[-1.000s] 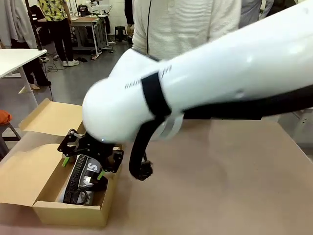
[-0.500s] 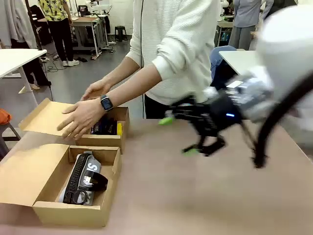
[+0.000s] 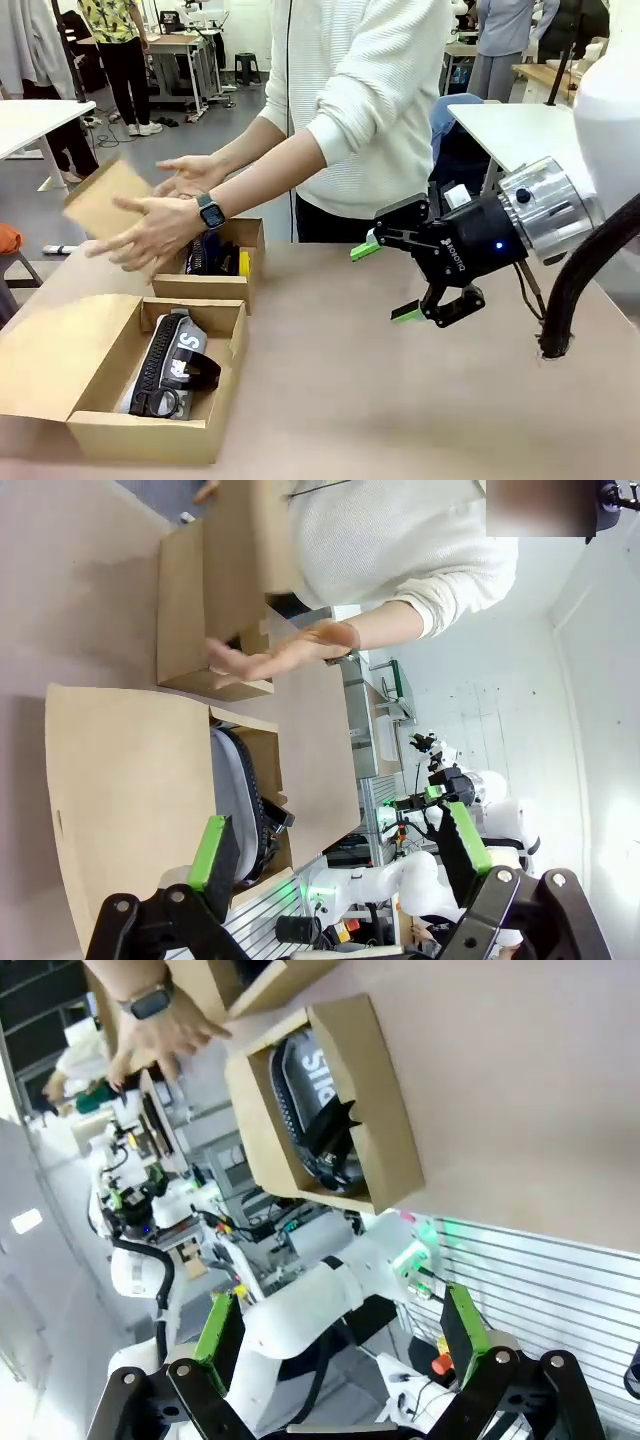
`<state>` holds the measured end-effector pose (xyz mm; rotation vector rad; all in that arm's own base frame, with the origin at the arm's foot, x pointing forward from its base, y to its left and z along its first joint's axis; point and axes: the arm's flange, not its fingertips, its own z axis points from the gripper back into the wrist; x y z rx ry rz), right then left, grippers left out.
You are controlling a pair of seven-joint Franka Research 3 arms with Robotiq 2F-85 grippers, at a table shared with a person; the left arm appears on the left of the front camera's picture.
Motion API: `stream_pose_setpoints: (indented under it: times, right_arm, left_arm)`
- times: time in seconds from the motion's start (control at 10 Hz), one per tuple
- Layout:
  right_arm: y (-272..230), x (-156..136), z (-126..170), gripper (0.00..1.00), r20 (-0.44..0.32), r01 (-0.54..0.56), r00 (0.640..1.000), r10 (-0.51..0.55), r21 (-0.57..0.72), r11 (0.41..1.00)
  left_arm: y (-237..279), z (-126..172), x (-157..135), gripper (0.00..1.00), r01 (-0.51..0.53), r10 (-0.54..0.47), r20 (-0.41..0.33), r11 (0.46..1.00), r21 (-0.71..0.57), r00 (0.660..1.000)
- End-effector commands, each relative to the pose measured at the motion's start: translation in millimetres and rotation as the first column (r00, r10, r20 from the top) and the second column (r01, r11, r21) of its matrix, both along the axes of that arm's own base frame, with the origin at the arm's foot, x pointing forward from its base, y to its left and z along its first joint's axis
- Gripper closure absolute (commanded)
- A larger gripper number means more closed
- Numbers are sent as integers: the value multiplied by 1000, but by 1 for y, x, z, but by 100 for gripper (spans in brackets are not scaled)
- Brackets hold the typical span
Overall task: Place items inside the box.
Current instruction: Pick up a Pencil pouch or Stapler and place it inside the Mailer Box closest to the robot.
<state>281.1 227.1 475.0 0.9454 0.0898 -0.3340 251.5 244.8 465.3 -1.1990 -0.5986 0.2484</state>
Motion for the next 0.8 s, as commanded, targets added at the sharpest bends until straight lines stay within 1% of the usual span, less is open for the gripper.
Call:
stream_pose_setpoints:
  times: [0.0,0.1,0.2,0.3,0.4,0.5,0.6,0.7]
  right_arm:
    - [-38,27,10,0,-25,107,994,-105,138,985]
    - [-84,42,17,0,-75,92,994,-77,230,969]
    - [-139,50,18,0,-133,54,991,-13,315,947]
    - [-200,47,12,0,-194,-18,975,109,420,907]
    - [-249,35,3,0,-193,-130,943,272,540,832]
    - [-294,24,-10,0,-159,-102,958,240,592,799]
    - [-327,12,-24,0,-119,-82,972,204,642,762]
    - [-347,-3,-40,0,-108,-33,986,130,630,776]
  left_arm:
    - [-1,1,0,0,1,-1,24,1000,-5,1000]
    - [-1,1,0,0,1,-1,24,1000,-5,1000]
    - [-1,1,0,0,1,-1,24,1000,-5,1000]
    - [-1,1,0,0,1,-1,24,1000,-5,1000]
    - [-1,1,0,0,1,-1,24,1000,-5,1000]
    - [-1,1,0,0,1,-1,24,1000,-5,1000]
    - [-1,1,0,0,1,-1,24,1000,-5,1000]
    - [-1,1,0,0,1,-1,24,1000,-5,1000]
